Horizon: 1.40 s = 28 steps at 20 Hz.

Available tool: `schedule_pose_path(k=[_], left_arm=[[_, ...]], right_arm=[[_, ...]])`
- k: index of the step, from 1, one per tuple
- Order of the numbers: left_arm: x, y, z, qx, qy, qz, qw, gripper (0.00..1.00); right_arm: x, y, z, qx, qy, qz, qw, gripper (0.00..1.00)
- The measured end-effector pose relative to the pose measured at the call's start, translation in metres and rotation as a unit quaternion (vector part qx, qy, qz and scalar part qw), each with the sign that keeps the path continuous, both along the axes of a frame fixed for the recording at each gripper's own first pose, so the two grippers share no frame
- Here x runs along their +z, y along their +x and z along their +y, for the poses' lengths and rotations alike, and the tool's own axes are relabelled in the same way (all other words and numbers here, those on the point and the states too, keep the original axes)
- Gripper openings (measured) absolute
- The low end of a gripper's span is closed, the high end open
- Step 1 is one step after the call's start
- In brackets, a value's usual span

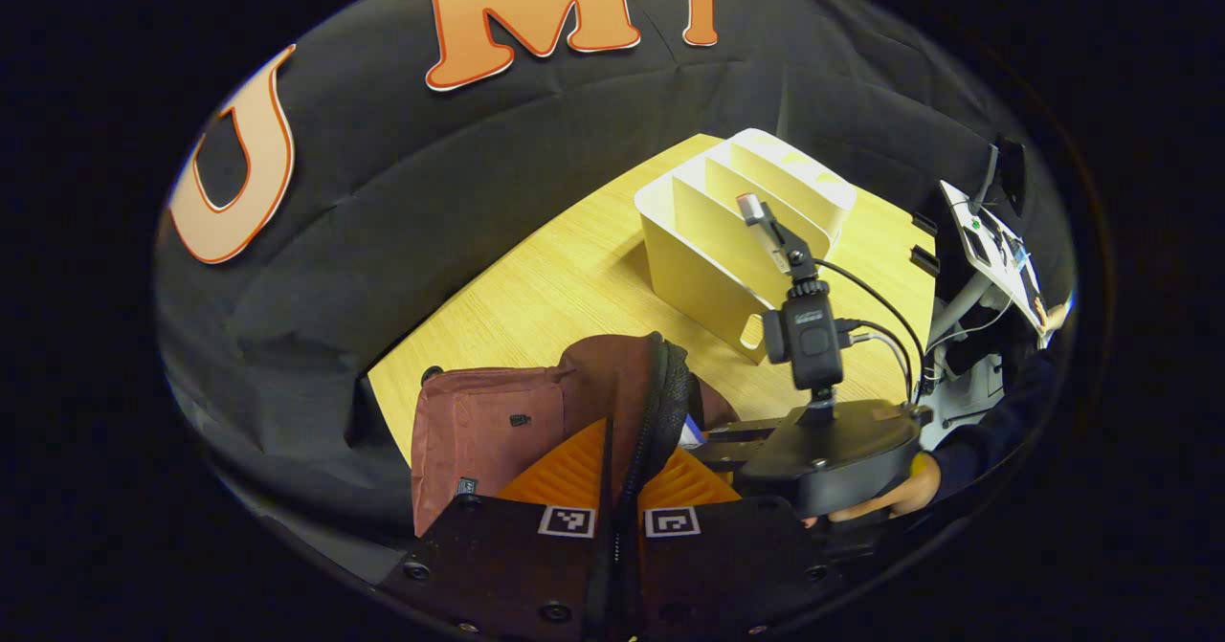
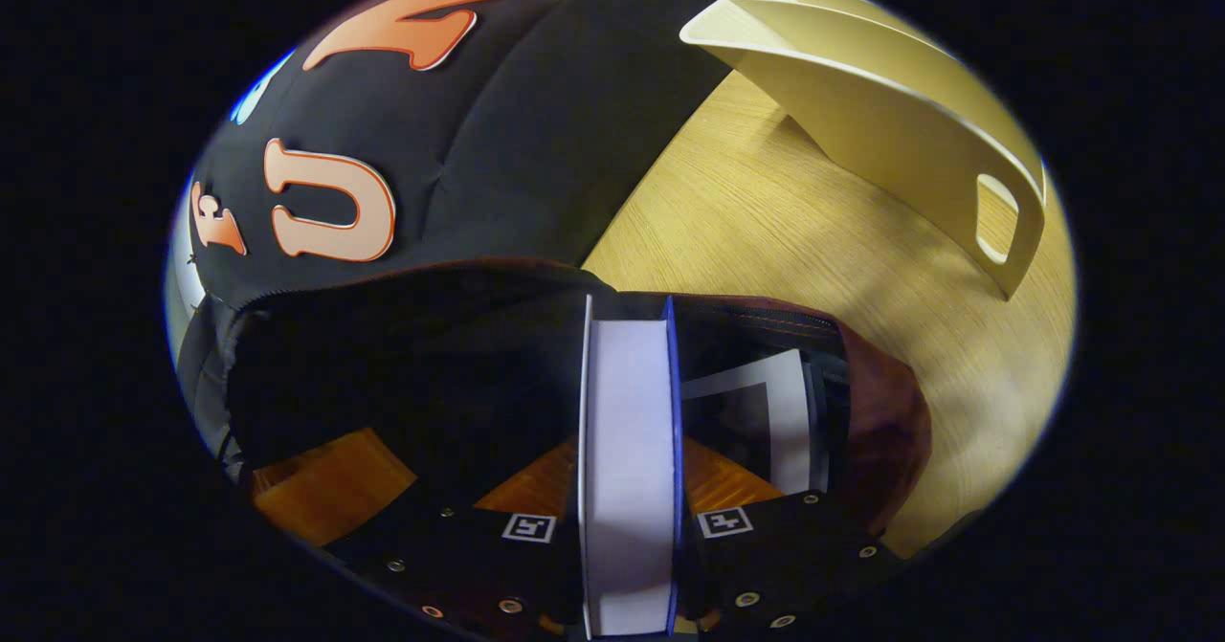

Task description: Open the schoolbag, grab two books from the bookshelf and put them into the schoolbag.

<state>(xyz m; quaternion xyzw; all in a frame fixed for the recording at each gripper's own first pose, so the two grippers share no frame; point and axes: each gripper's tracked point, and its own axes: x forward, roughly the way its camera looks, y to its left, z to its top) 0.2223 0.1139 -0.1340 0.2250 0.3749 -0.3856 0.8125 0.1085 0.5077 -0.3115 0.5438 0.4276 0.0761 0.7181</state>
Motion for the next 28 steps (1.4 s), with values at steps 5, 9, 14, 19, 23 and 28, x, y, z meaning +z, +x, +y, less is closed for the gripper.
schedule_pose_path(k=[5, 9, 14, 19, 23, 28], left_arm=[[0.0, 0.006, 0.005, 0.018, -0.009, -0.004, 1.0, 0.05], [-0.017, 0.003, 0.005, 0.036, -0.031, 0.016, 0.999, 0.12], [-0.041, -0.01, -0.003, 0.055, -0.06, 0.049, 0.995, 0.21], [-0.053, -0.026, -0.026, 0.073, -0.079, 0.073, 0.991, 0.34], [-0.056, -0.049, -0.044, 0.086, -0.092, 0.094, 0.988, 0.63], [-0.031, -0.059, -0.088, 0.124, -0.115, 0.083, 0.982, 0.88]], right_arm=[[-0.01, -0.002, 0.005, 0.016, -0.027, 0.018, 0.999, 0.44], [-0.017, -0.015, -0.033, 0.037, -0.088, 0.032, 0.995, 0.65], [-0.013, -0.033, -0.113, 0.05, -0.157, 0.015, 0.986, 0.97], [0.009, -0.034, -0.197, 0.037, -0.204, -0.013, 0.978, 0.97], [0.031, -0.035, -0.253, 0.026, -0.243, -0.046, 0.969, 0.97], [0.066, -0.036, -0.316, 0.039, -0.294, -0.101, 0.95, 0.97]])
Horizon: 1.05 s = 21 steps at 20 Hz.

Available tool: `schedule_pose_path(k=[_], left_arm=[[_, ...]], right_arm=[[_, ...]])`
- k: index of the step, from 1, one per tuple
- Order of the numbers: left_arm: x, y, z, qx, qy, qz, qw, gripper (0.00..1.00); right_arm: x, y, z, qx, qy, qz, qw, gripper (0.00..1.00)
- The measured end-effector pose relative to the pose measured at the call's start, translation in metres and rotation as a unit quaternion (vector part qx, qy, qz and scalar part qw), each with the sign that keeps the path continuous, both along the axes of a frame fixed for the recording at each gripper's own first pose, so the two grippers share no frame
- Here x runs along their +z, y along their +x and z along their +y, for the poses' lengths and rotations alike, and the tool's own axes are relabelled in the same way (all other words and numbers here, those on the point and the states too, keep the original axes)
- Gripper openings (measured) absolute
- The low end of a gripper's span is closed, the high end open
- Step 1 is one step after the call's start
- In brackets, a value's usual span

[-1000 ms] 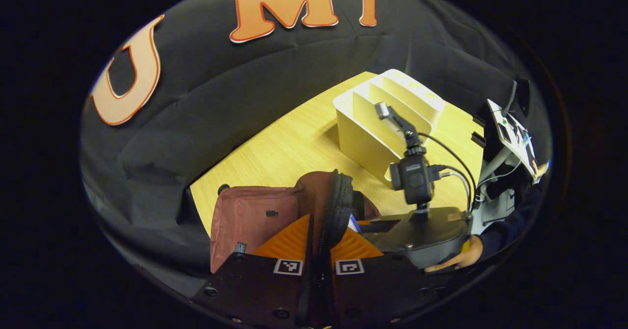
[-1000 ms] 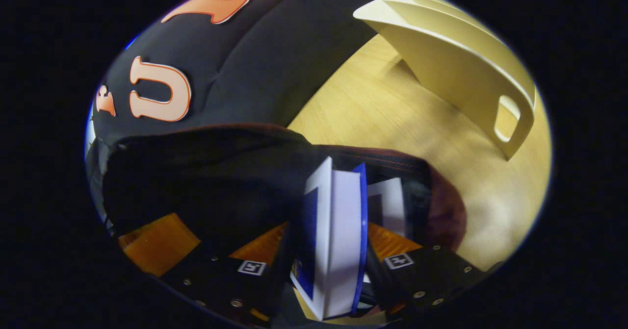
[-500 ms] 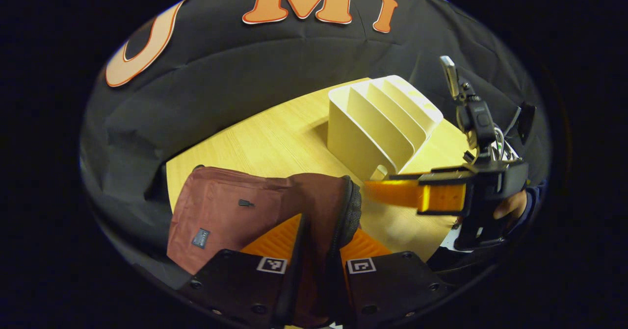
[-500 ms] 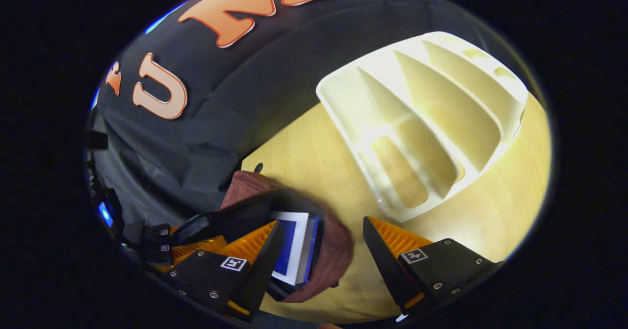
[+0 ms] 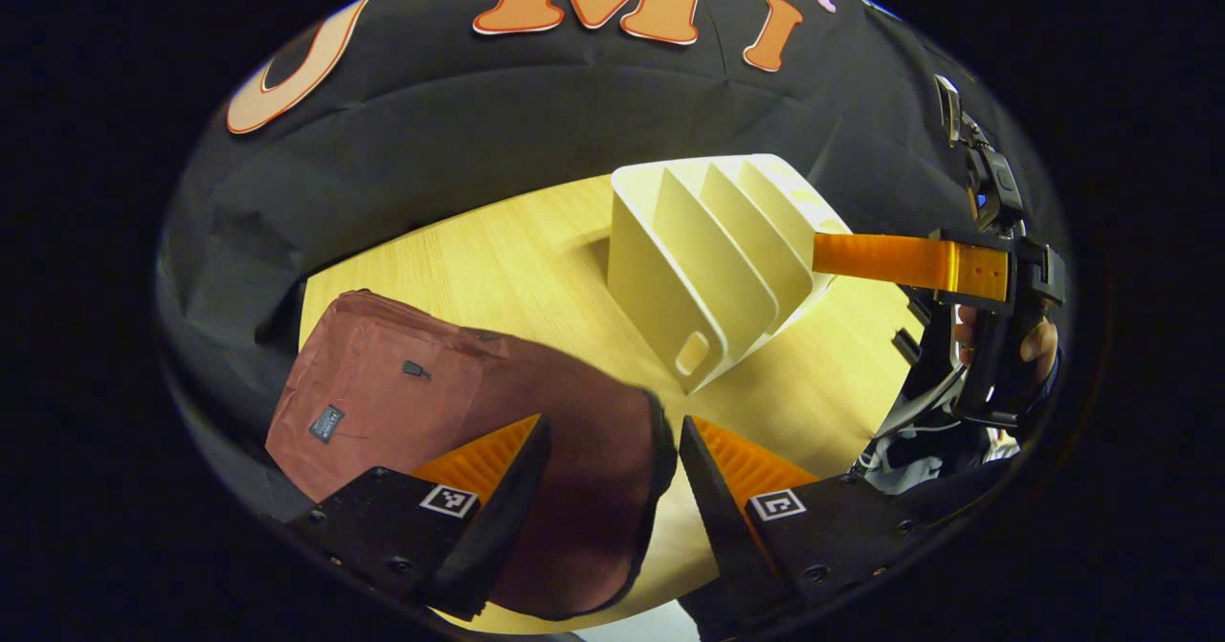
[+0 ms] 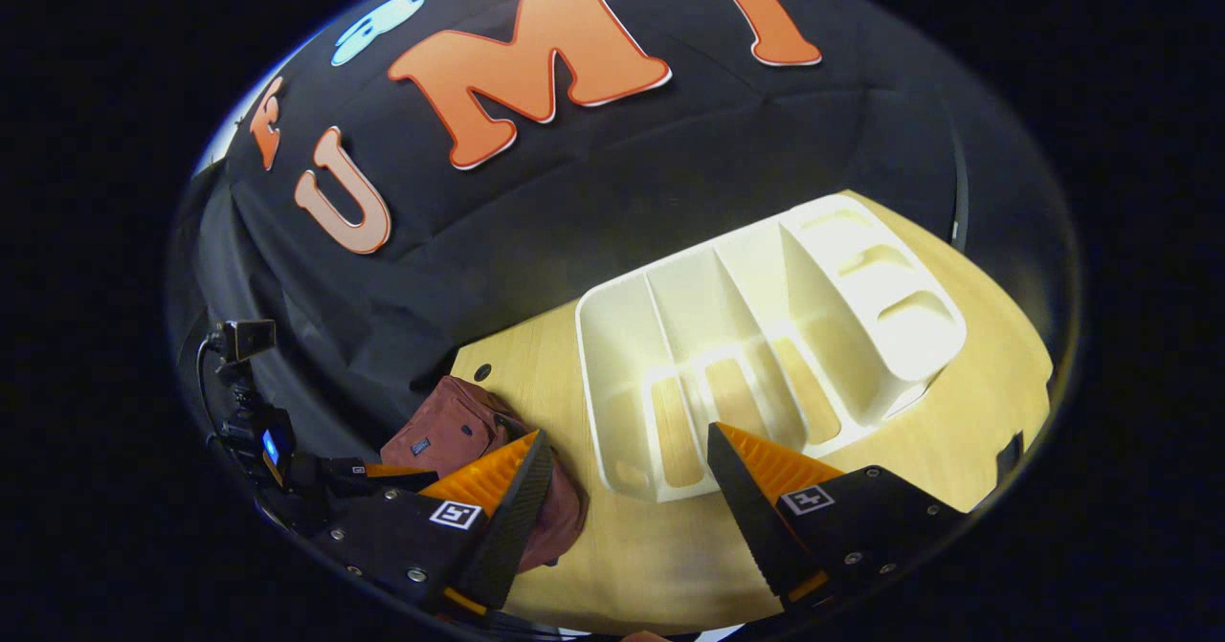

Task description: Open the schoolbag, grab two books from the bookshelf and put them into the schoolbag.

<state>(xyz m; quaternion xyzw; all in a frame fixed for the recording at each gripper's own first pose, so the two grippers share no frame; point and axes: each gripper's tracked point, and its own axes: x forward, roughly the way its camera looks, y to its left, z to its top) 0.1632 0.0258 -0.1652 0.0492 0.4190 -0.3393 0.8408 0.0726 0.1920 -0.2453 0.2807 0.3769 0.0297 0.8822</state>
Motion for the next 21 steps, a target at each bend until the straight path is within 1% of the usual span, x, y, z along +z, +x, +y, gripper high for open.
schedule_pose_path(k=[2, 3, 4, 5, 6, 7, 8, 11, 13, 15, 17, 19, 20, 21], left_arm=[[0.019, -0.002, -0.027, 0.01, -0.011, -0.02, 1.0, 0.88], [0.03, -0.002, -0.039, 0.015, -0.016, -0.034, 0.999, 0.98], [0.042, -0.009, -0.047, 0.021, -0.02, -0.047, 0.998, 0.96], [0.056, -0.009, -0.059, 0.031, -0.026, -0.066, 0.997, 0.98], [0.067, -0.005, -0.07, 0.045, -0.032, -0.088, 0.995, 0.98], [0.081, 0.0, -0.078, 0.07, -0.035, -0.119, 0.99, 0.96], [0.098, 0.005, -0.091, 0.094, -0.042, -0.147, 0.984, 0.98], [0.146, 0.0, -0.118, 0.156, -0.072, -0.205, 0.964, 0.98], [0.172, -0.009, -0.135, 0.184, -0.094, -0.243, 0.948, 0.98], [0.208, -0.018, -0.139, 0.206, -0.107, -0.289, 0.929, 0.98], [0.243, -0.024, -0.14, 0.227, -0.116, -0.336, 0.907, 0.97], [0.271, -0.029, -0.136, 0.238, -0.134, -0.376, 0.886, 0.96], [0.278, -0.029, -0.133, 0.245, -0.14, -0.388, 0.877, 0.98], [0.284, -0.034, -0.13, 0.251, -0.142, -0.397, 0.871, 0.94]], right_arm=[[0.013, 0.005, -0.024, 0.002, -0.015, -0.022, 1.0, 0.97], [0.02, 0.008, -0.036, 0.003, -0.023, -0.035, 0.999, 0.97], [0.028, 0.009, -0.048, 0.006, -0.032, -0.046, 0.998, 0.97], [0.035, 0.01, -0.06, 0.009, -0.044, -0.059, 0.997, 0.97], [0.044, 0.011, -0.071, 0.012, -0.057, -0.075, 0.995, 0.97], [0.054, 0.012, -0.082, 0.015, -0.071, -0.094, 0.993, 0.97], [0.065, 0.012, -0.092, 0.019, -0.084, -0.114, 0.99, 0.97], [0.098, 0.011, -0.119, 0.023, -0.122, -0.172, 0.977, 0.97], [0.117, 0.006, -0.128, 0.031, -0.13, -0.199, 0.971, 0.97], [0.138, -0.001, -0.135, 0.035, -0.132, -0.221, 0.966, 0.97], [0.153, -0.011, -0.144, 0.036, -0.14, -0.242, 0.959, 0.97], [0.167, -0.014, -0.148, 0.035, -0.147, -0.262, 0.953, 0.97], [0.172, -0.017, -0.147, 0.038, -0.146, -0.266, 0.952, 0.97], [0.178, -0.019, -0.148, 0.037, -0.145, -0.272, 0.951, 0.97]])
